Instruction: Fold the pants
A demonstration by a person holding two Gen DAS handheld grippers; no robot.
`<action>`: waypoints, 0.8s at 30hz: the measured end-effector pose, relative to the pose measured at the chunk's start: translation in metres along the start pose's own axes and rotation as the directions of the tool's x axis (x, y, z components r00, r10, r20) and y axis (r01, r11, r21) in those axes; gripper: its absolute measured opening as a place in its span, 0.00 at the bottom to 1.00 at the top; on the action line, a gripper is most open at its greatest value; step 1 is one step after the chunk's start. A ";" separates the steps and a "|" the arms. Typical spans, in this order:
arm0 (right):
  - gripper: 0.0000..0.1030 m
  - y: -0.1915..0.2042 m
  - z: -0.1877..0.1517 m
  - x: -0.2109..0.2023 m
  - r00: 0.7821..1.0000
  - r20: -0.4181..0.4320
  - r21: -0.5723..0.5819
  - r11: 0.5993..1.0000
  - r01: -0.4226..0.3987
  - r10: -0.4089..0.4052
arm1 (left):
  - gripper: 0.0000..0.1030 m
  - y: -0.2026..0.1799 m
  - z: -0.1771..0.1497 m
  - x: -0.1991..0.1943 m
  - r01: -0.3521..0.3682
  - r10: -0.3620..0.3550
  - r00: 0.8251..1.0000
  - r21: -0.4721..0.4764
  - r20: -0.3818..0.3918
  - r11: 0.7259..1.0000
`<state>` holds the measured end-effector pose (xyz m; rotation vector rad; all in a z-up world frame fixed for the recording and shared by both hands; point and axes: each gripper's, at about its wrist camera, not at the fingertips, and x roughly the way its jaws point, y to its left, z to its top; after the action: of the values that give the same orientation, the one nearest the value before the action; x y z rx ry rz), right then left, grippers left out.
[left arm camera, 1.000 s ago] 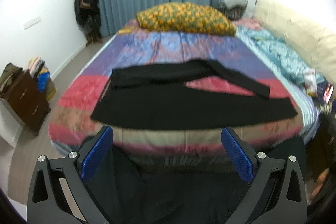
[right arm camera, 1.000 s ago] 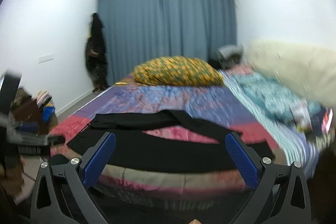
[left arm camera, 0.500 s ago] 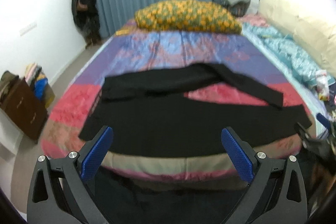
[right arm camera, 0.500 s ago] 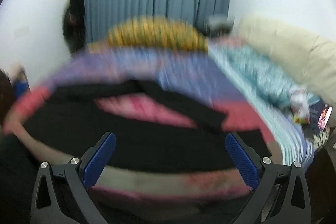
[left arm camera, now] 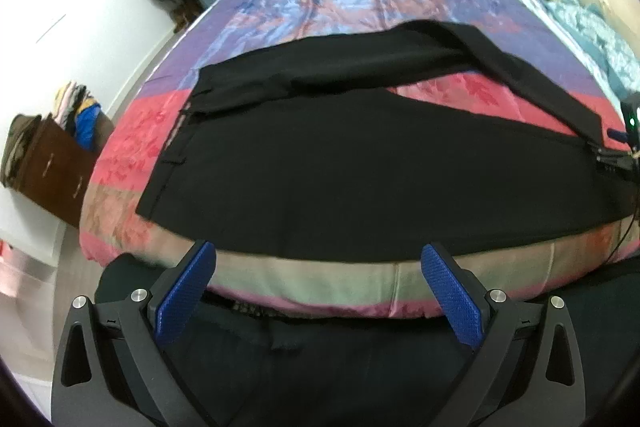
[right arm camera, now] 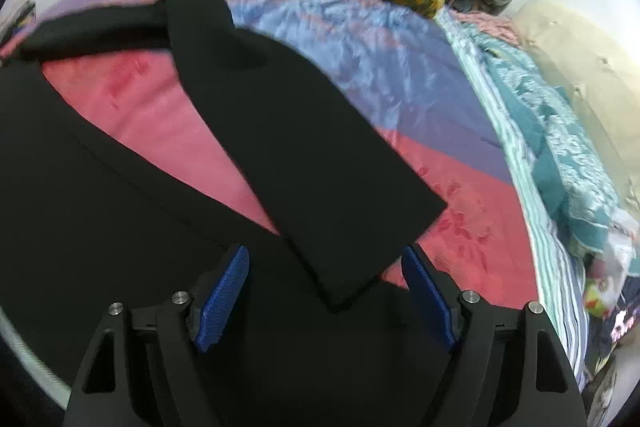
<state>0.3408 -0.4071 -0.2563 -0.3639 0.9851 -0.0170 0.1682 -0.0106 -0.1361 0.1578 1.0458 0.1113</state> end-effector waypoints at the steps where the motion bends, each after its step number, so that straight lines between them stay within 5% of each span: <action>1: 0.51 -0.002 0.000 0.007 1.000 -0.012 0.010 1.000 -0.020 0.020 | 0.99 -0.004 0.002 0.004 -0.002 0.002 1.000 0.011 -0.008 1.000; 2: 0.38 -0.010 0.002 0.013 0.997 -0.024 0.039 0.997 -0.068 0.069 | 0.99 -0.008 0.005 0.007 -0.005 0.005 1.000 0.021 -0.017 1.000; 3: 0.12 -0.014 0.004 0.014 0.996 -0.033 0.053 0.995 -0.084 0.086 | 0.99 -0.011 0.007 0.010 -0.007 0.008 1.000 0.029 -0.024 1.000; 4: 0.07 -0.019 0.011 0.012 0.994 -0.048 0.063 0.994 -0.090 0.093 | 0.99 -0.013 0.012 0.013 -0.009 0.010 1.000 0.038 -0.028 0.999; 7: 0.06 -0.045 0.046 -0.012 0.987 -0.028 0.122 0.981 -0.153 0.158 | 0.99 -0.014 0.030 0.019 -0.011 0.011 1.000 0.030 -0.013 0.999; 10: 0.06 -0.104 0.117 -0.032 0.988 0.041 0.198 0.968 -0.153 0.148 | 0.99 -0.012 0.054 0.023 0.005 -0.005 1.000 -0.017 0.002 1.000; 12: 0.16 -0.162 0.168 -0.027 0.987 0.103 0.314 0.937 -0.151 0.124 | 0.99 -0.013 0.072 0.026 0.025 -0.024 1.000 -0.056 0.018 0.998; 13: 0.44 -0.193 0.189 -0.015 0.986 0.116 0.377 0.914 -0.152 0.117 | 0.99 -0.015 0.081 0.027 0.033 -0.032 0.999 -0.065 0.025 0.997; 15: 0.71 -0.234 0.201 0.004 0.997 0.080 0.470 0.882 -0.028 -0.011 | 0.99 -0.018 0.090 0.030 0.032 -0.030 0.999 -0.065 0.035 0.997; 16: 0.70 -0.252 0.196 0.012 0.994 0.060 0.521 0.852 0.043 -0.087 | 0.99 -0.019 0.091 0.032 0.028 -0.025 0.999 -0.064 0.038 0.998; 18: 0.70 -0.272 0.178 0.028 0.995 0.026 0.610 0.790 0.057 -0.091 | 0.99 -0.019 0.089 0.042 0.019 -0.017 0.999 -0.059 0.033 0.998; 20: 0.70 -0.278 0.148 0.048 0.999 0.016 0.695 0.719 0.014 -0.035 | 0.99 -0.017 0.085 0.063 -0.003 0.002 1.000 -0.065 -0.018 0.998; 24: 0.64 -0.258 0.107 0.096 0.989 0.028 0.761 0.638 -0.116 0.146 | 0.99 -0.011 0.079 0.097 -0.022 0.011 0.994 -0.099 -0.110 0.995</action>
<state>0.5201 -0.6353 -0.2014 0.5054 0.9490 -0.3053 0.2854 -0.0112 -0.1818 0.0700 1.1462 0.1892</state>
